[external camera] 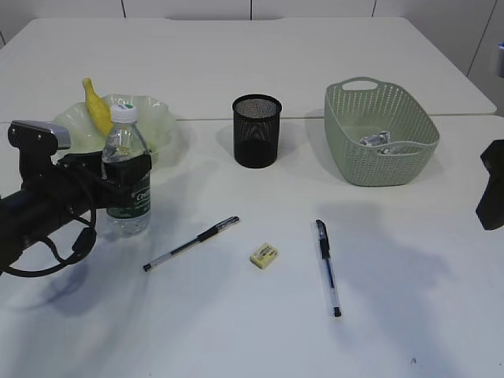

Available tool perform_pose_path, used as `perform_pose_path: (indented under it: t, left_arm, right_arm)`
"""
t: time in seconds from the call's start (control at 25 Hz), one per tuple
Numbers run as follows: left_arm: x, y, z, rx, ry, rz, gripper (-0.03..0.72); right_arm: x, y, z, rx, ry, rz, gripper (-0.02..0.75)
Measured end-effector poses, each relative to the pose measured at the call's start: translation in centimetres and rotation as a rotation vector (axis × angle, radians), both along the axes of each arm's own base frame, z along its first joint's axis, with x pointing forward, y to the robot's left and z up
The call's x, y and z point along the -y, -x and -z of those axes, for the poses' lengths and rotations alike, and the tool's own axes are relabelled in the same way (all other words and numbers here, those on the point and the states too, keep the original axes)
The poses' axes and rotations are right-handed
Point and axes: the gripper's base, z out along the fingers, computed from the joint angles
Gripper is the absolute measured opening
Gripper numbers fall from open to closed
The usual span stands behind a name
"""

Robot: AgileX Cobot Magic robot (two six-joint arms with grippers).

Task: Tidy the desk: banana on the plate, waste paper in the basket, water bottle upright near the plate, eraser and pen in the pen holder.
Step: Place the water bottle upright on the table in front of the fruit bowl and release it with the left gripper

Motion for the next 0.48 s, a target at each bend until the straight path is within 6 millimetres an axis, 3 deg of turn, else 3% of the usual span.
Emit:
perform_pose_path:
  t: [0.24,0.48]
  left_arm:
    - [0.11,-0.28,0.83,0.024,0.029,0.004,0.414]
    - [0.08,-0.17,0.94,0.022,0.028,0.002,0.473]
  right_arm:
    - [0.00,0.00,0.00,0.000,0.000,0.002,0.473]
    - [0.00,0.00,0.00,0.000,0.000,0.002,0.473]
